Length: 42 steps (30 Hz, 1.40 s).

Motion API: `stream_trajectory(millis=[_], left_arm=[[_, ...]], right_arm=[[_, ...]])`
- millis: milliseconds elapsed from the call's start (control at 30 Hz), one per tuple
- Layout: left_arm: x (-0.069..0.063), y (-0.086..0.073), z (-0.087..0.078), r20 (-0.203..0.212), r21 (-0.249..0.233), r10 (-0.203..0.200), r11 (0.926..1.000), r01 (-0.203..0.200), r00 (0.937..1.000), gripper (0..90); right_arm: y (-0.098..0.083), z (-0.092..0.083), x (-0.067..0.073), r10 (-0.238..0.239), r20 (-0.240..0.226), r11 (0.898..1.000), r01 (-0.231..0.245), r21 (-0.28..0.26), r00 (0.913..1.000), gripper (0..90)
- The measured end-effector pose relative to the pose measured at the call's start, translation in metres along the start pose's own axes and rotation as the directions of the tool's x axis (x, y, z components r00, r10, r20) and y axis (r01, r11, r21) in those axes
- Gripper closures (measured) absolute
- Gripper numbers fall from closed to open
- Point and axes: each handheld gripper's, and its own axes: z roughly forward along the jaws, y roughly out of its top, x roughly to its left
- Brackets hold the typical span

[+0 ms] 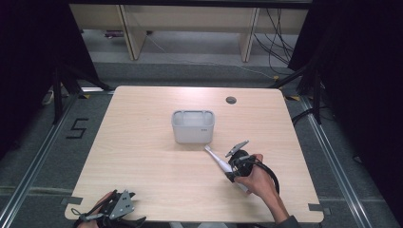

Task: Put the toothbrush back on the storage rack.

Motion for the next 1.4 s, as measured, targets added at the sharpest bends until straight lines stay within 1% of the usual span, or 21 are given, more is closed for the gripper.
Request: stream_trajectory(millis=[33,67,100,133,167,200,233,467,667,800,867,900,967,1000,1033,1067,1133,1200,1267,1300,1400], left_arm=[[0.001,0.000,0.000,-0.005,-0.006,0.016,0.9999,-0.016,0.9999,15.8],[0.000,0.000,0.000,0.001,0.000,0.002,1.0000,-0.002,1.0000,15.8],[-0.001,0.000,0.000,0.000,0.000,-0.003,1.0000,0.003,1.0000,15.8],[-0.001,0.000,0.000,0.010,0.001,-0.007,1.0000,0.007,0.9999,15.9],[0.000,0.000,0.000,-0.001,0.002,0.005,1.0000,-0.005,1.0000,15.8],[0.000,0.000,0.000,-0.004,0.001,0.002,1.0000,-0.002,1.0000,15.8],[0.000,0.000,0.000,-0.001,0.000,0.002,1.0000,-0.002,1.0000,15.8],[0.000,0.000,0.000,-0.002,-0.001,0.003,1.0000,-0.003,1.0000,15.8],[0.000,0.000,0.000,-0.002,0.000,0.003,1.0000,-0.003,1.0000,15.8],[0.001,0.000,0.000,-0.004,-0.007,0.013,0.9999,-0.013,0.9999,15.8],[-0.001,0.000,0.001,-0.001,0.002,0.004,1.0000,-0.004,1.0000,15.8],[0.000,0.000,0.001,0.000,0.004,0.005,1.0000,-0.005,1.0000,15.9],[0.000,0.000,0.001,0.002,0.002,0.002,1.0000,-0.002,1.0000,15.8],[0.000,0.000,0.001,0.002,0.001,0.003,1.0000,-0.003,1.0000,15.8],[-0.001,0.000,0.002,-0.001,0.003,-0.007,1.0000,0.007,1.0000,15.8],[-0.001,-0.001,0.002,0.005,0.003,-0.007,1.0000,0.007,1.0000,15.8],[0.000,0.000,0.002,-0.007,0.005,0.005,1.0000,-0.005,1.0000,15.8],[0.000,0.000,0.001,0.005,0.001,0.002,1.0000,-0.002,1.0000,15.8],[0.000,0.000,0.002,-0.004,0.007,0.014,0.9999,-0.014,0.9999,15.8],[-0.001,-0.001,0.002,-0.001,0.008,-0.001,1.0000,0.001,1.0000,15.8],[0.000,0.000,0.001,0.000,0.004,0.009,0.9999,-0.009,1.0000,15.8]], right_arm=[[0.001,0.001,0.000,0.017,-0.009,1.000,-0.017,0.005,0.9998,47.6],[0.001,0.001,0.001,0.034,-0.003,0.999,-0.033,0.020,0.9994,47.5],[0.002,0.002,-0.002,-0.002,-0.009,1.000,0.002,0.027,1.0000,47.5],[0.002,0.003,-0.001,0.008,-0.012,0.999,-0.007,0.038,0.9999,47.5],[0.003,0.004,-0.002,0.002,-0.020,0.999,-0.001,0.045,0.9998,47.5],[0.003,0.005,-0.001,0.018,-0.023,0.998,-0.017,0.058,0.9996,47.7],[0.003,0.006,-0.002,-0.003,-0.020,0.998,0.004,0.060,0.9998,48.2],[0.009,0.013,-0.001,-0.010,-0.029,0.993,0.013,0.113,0.9995,52.9],[0.017,0.016,-0.003,-0.040,-0.047,0.987,0.047,0.157,0.9981,57.9],[0.020,0.021,-0.003,-0.052,-0.057,0.979,0.063,0.194,0.9970,61.2],[0.022,0.020,-0.002,-0.042,-0.058,0.976,0.054,0.213,0.9974,63.1],[0.022,0.021,-0.004,-0.082,-0.066,0.974,0.094,0.208,0.9945,63.6],[0.023,0.020,-0.003,-0.055,-0.064,0.971,0.068,0.229,0.9964,64.9],[0.024,0.021,-0.004,-0.076,-0.068,0.968,0.090,0.233,0.9948,65.4],[0.024,0.020,-0.003,-0.060,-0.069,0.968,0.075,0.241,0.9958,65.6],[0.025,0.021,-0.004,-0.077,-0.077,0.962,0.094,0.254,0.9940,65.8],[0.026,0.021,-0.003,-0.075,-0.079,0.961,0.093,0.262,0.9941,65.9],[0.028,0.021,-0.003,-0.087,-0.082,0.954,0.107,0.281,0.9928,65.9],[0.031,0.022,-0.001,-0.099,-0.081,0.946,0.119,0.303,0.9918,65.9],[0.031,0.022,-0.001,-0.104,-0.080,0.944,0.124,0.305,0.9914,66.0],[0.033,0.023,-0.001,-0.115,-0.084,0.938,0.136,0.320,0.9899,66.0]])
